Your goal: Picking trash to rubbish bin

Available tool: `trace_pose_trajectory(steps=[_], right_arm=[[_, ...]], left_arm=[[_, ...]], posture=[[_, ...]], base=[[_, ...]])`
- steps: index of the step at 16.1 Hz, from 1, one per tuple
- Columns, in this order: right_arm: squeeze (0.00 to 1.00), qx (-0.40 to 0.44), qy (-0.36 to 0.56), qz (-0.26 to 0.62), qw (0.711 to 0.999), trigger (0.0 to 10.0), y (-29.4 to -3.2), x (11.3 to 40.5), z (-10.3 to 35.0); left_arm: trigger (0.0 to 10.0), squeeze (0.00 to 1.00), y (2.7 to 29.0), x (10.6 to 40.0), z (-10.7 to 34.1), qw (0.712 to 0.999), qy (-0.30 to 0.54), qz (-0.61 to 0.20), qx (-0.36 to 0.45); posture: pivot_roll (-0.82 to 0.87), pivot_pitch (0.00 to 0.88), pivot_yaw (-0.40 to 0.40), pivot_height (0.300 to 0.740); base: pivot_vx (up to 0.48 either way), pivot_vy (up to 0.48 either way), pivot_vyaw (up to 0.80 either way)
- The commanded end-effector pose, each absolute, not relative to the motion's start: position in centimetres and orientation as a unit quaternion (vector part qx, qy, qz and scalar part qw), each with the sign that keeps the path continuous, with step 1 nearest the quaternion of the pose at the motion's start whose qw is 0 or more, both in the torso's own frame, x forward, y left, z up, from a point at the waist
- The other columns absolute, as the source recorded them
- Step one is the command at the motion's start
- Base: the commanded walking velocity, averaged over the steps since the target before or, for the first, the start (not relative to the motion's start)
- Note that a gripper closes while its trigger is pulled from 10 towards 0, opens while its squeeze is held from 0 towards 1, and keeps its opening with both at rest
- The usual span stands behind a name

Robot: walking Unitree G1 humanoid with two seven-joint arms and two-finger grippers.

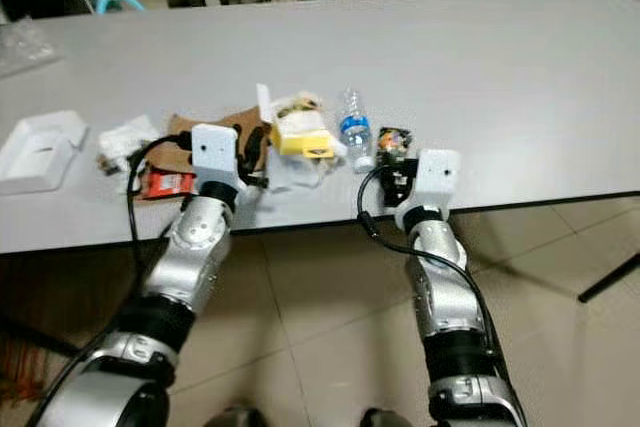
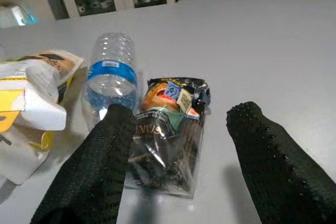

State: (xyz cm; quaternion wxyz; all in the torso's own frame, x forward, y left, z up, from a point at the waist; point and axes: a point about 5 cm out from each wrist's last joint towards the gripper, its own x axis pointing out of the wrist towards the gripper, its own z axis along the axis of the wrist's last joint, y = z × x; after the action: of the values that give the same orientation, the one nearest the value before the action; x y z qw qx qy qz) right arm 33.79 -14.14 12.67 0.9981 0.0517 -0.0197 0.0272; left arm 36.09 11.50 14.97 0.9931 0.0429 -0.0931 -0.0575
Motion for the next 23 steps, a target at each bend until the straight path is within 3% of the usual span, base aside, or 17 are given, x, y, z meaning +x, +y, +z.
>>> trace_pose_trajectory(steps=[1, 15, 19, 20, 23], right_arm=[[0.0, 0.053, -0.017, 0.033, 0.998, 10.0, -13.8, 33.7, 12.6], [0.0, 0.055, -0.016, 0.034, 0.998, 10.0, -13.8, 33.7, 12.6], [0.0, 0.056, -0.017, 0.036, 0.998, 10.0, -13.7, 33.6, 12.6], [0.0, 0.056, -0.017, 0.036, 0.998, 10.0, -13.7, 33.6, 12.6], [0.0, 0.056, -0.016, 0.038, 0.998, 10.0, -13.7, 33.5, 12.6]], left_arm=[[10.0, 0.0, 11.6, 36.1, 15.2, 0.993, -0.098, -0.051, 0.042], [10.0, 0.0, 12.0, 36.4, 15.3, 0.994, -0.093, -0.031, 0.04], [10.0, 0.0, 13.9, 37.1, 15.4, 0.994, -0.078, 0.047, 0.06], [10.0, 1.0, 14.3, 37.2, 15.4, 0.994, -0.076, 0.06, 0.056], [10.0, 1.0, 14.7, 37.6, 15.7, 0.993, -0.073, 0.079, 0.057]], posture=[[-0.06, 0.095, 0.064, 0.74], [-0.06, 0.108, 0.06, 0.74], [-0.06, 0.11, 0.059, 0.74], [-0.06, 0.111, 0.059, 0.74], [-0.06, 0.115, 0.057, 0.74]], base=[[0.0, -0.3, 0.0], [0.0, 0.0, 0.0], [0.0, 0.0, 0.0], [0.0, 0.0, 0.0], [0.0, 0.0, 0.0]])
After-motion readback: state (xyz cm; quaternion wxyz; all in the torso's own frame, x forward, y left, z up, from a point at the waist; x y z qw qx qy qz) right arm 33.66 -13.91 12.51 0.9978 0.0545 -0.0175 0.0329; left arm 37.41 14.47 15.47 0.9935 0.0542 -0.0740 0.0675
